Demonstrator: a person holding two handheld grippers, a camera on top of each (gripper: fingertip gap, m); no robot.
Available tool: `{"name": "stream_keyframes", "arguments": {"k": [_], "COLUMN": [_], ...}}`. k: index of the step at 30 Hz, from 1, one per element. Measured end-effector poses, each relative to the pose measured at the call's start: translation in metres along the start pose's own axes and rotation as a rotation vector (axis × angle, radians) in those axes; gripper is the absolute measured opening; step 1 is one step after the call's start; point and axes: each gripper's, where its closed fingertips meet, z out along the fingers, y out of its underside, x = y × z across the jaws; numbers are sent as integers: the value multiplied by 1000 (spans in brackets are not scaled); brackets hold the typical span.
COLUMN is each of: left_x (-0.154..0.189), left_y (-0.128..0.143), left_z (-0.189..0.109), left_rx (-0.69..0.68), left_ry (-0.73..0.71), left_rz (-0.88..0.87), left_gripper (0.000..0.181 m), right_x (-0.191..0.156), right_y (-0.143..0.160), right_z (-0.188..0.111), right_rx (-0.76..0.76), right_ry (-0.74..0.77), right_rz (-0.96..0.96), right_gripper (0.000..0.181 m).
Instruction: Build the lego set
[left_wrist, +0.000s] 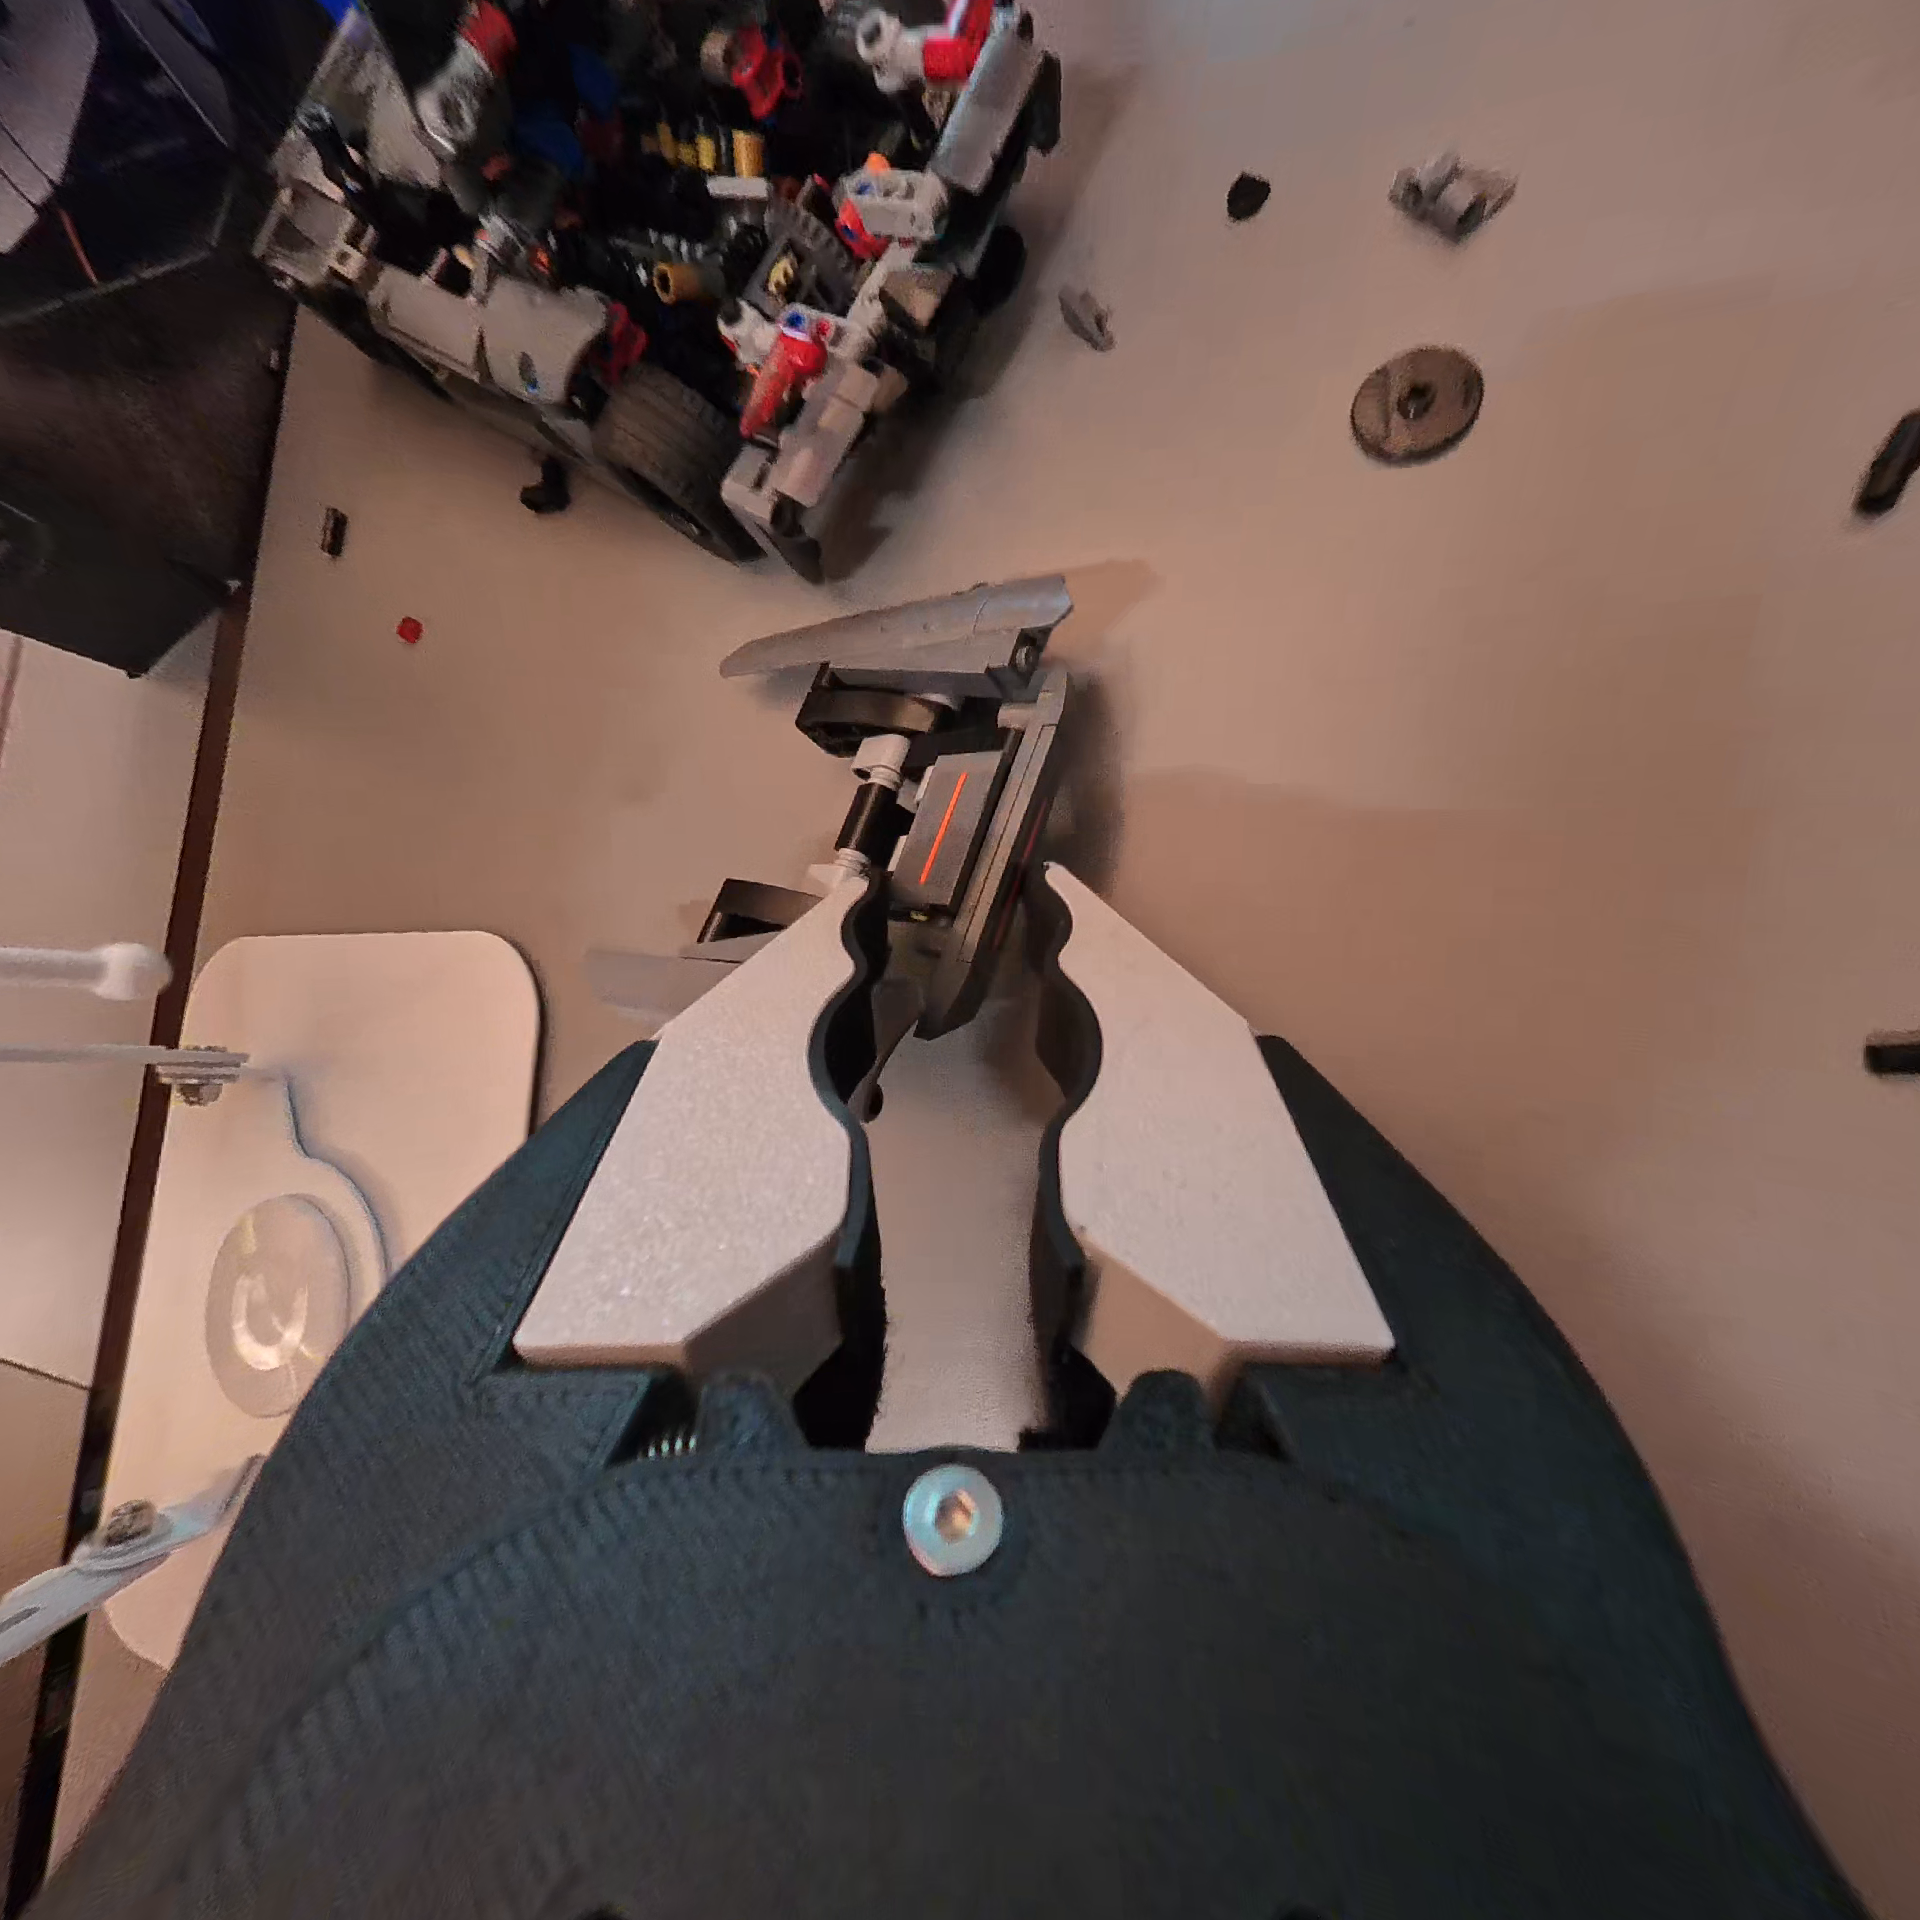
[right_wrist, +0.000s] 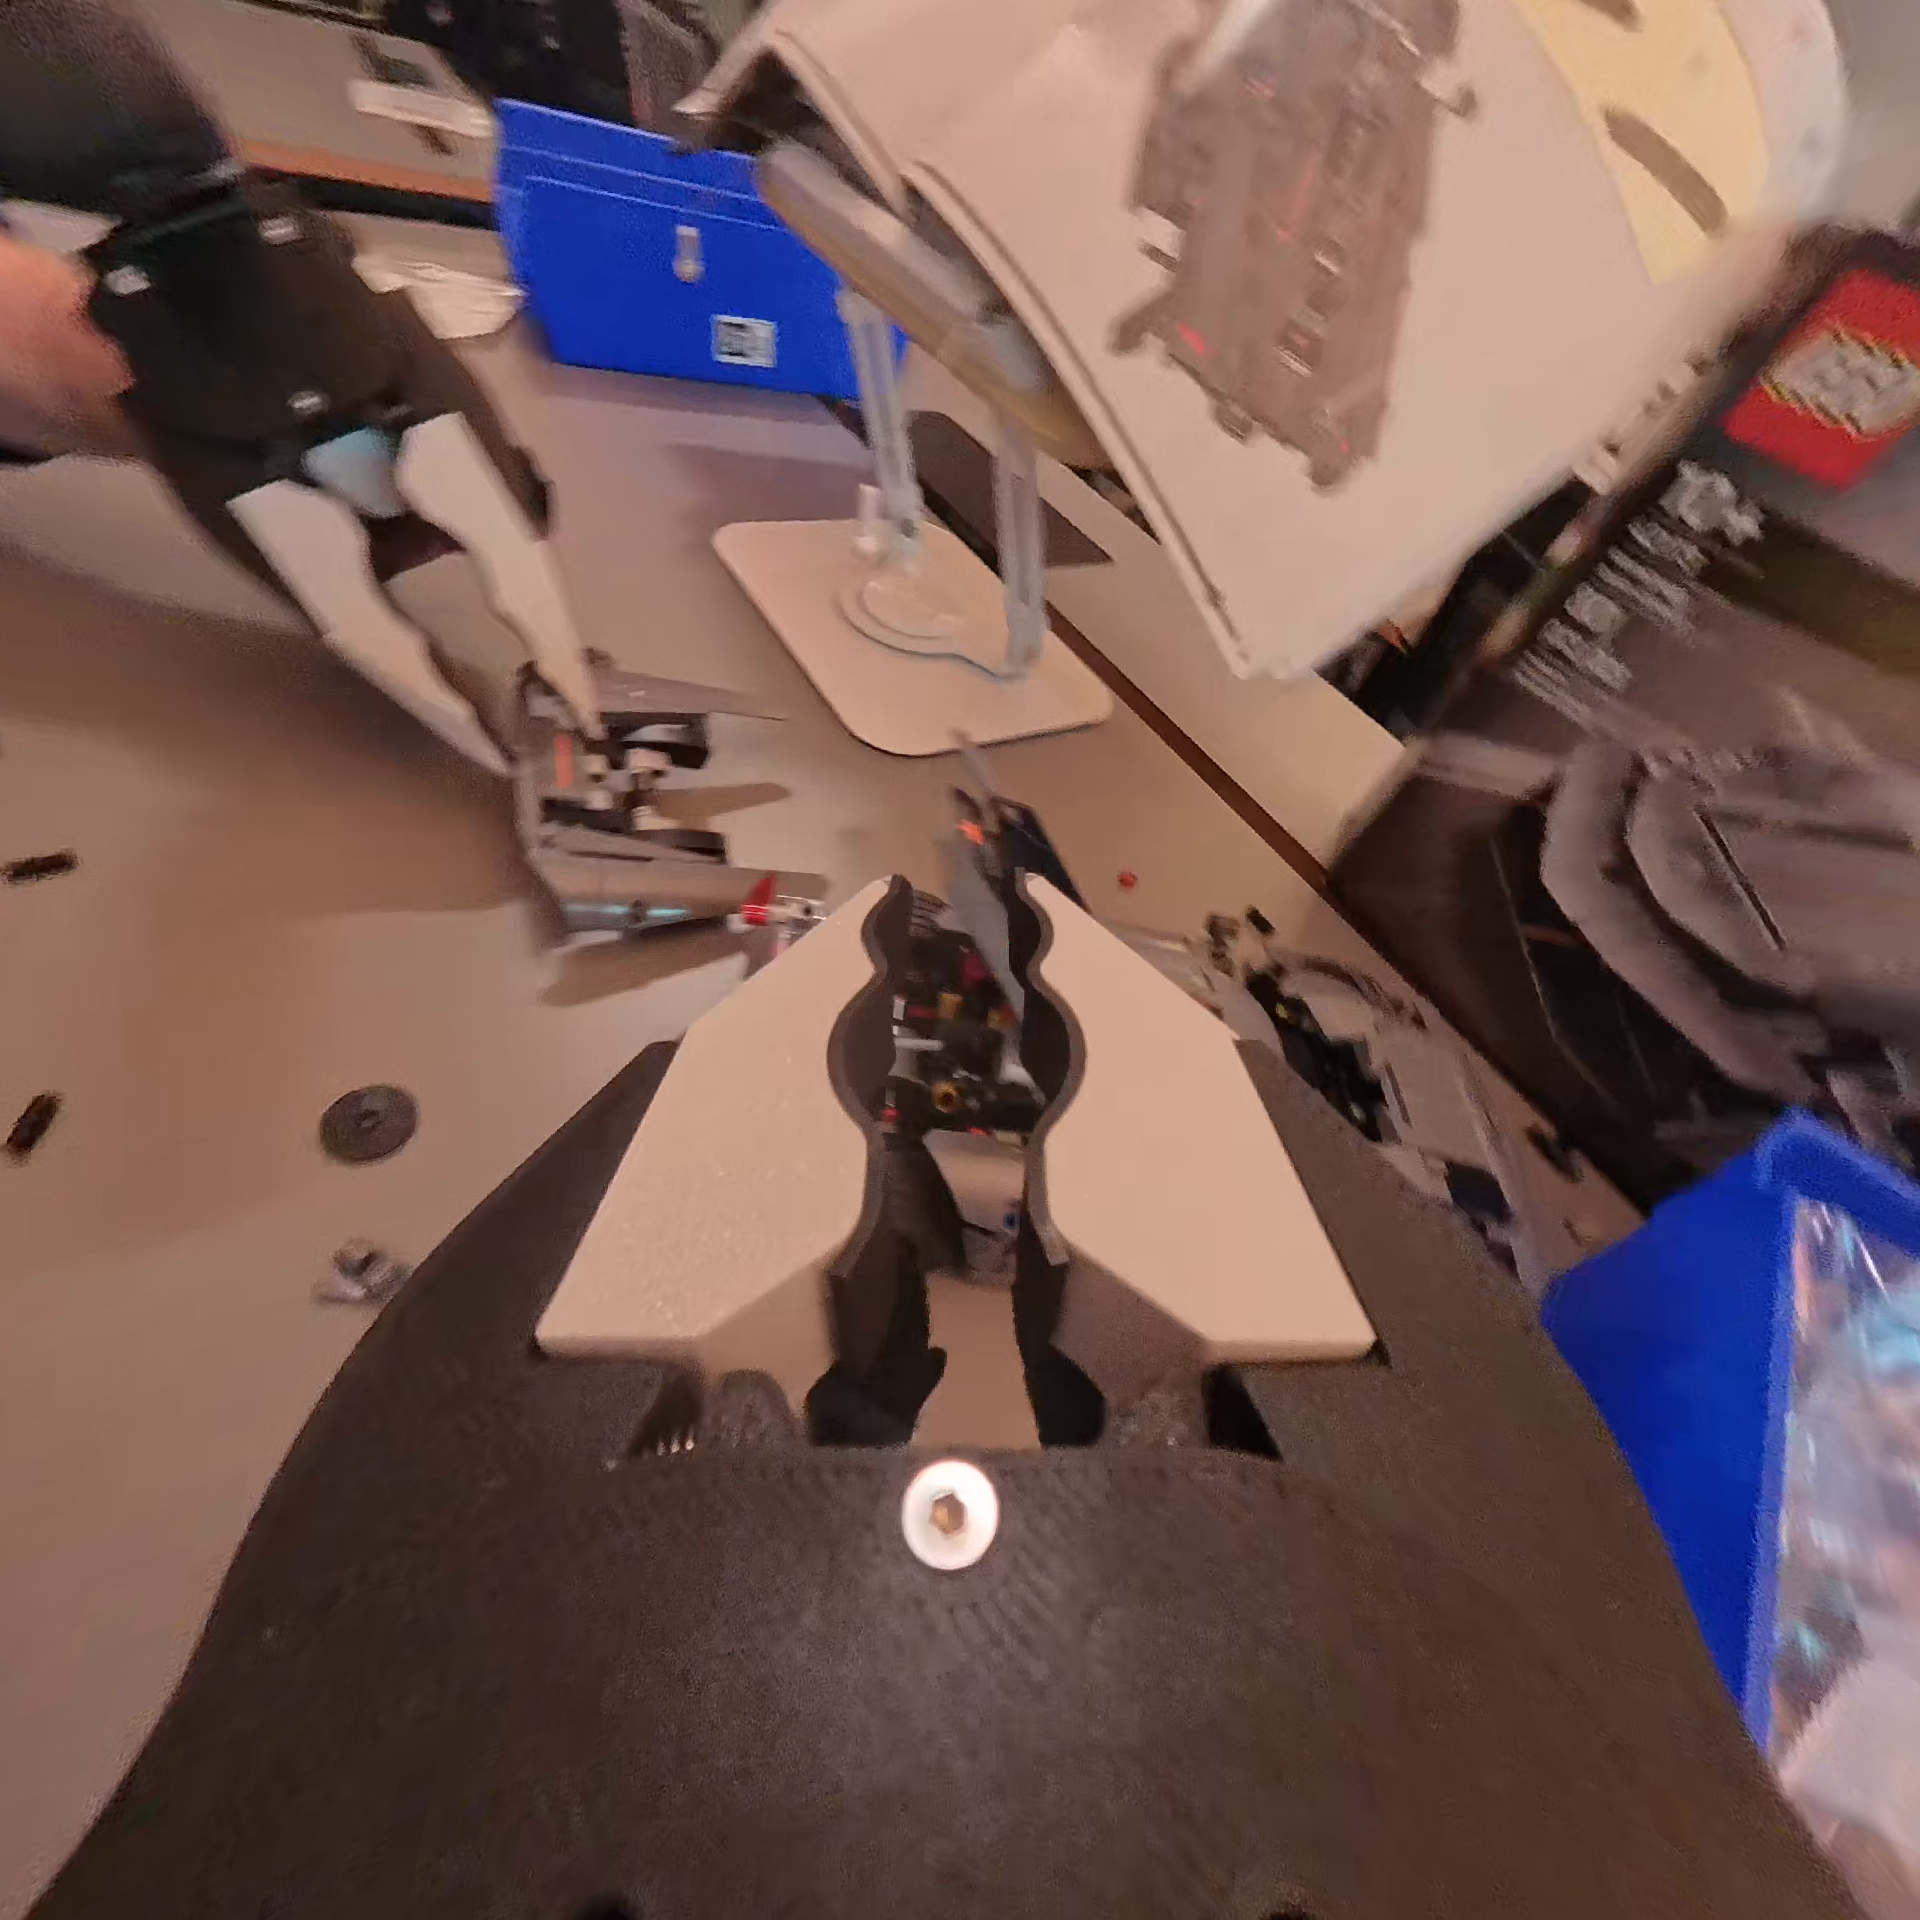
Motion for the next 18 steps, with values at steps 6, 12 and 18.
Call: {"name": "stream_keyframes", "arguments": {"k": [6,12,18], "left_x": [-10,-16,-10], "left_y": [-21,-50,-85], "left_z": [-15,-26,-16], "left_rx": [56,164,223], "left_ry": [23,71,152], "left_rz": [-39,-143,-193], "left_gripper": [23,23,23], "right_x": [-54,-77,-83], "right_y": [-23,-8,2], "right_z": [4,20,38], "right_rx": [32,-14,-66], "right_ry": [-102,-180,-91], "right_rz": [-268,-256,-372], "right_gripper": [15,48,52]}}
